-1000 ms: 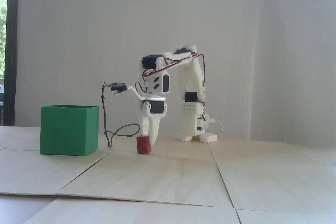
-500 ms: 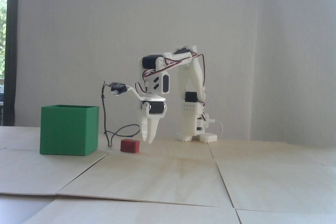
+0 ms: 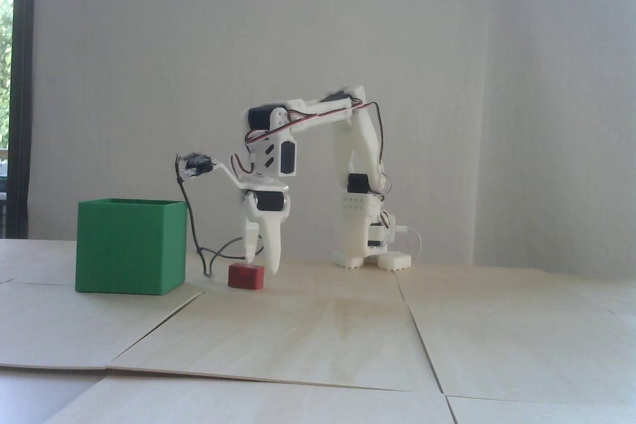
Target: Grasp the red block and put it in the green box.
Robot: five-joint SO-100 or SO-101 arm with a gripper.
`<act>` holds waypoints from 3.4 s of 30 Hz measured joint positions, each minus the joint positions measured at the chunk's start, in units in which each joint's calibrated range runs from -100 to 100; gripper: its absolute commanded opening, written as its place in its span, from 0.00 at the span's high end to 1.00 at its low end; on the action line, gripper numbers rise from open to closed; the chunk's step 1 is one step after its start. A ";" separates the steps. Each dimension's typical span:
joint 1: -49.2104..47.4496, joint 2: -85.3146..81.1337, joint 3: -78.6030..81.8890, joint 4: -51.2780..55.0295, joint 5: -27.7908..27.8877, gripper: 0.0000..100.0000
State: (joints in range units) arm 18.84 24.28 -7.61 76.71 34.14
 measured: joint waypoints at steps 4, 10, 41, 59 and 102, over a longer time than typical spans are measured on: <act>1.45 0.00 0.00 -3.16 -0.87 0.74; 1.76 0.00 2.78 -3.91 -0.98 0.81; 7.64 -0.08 -44.32 15.72 -10.94 0.98; 17.12 0.00 -35.54 -15.47 -11.92 0.98; -8.56 -7.31 -26.77 20.13 -12.89 0.98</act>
State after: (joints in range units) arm 10.28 16.98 -34.38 96.84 21.24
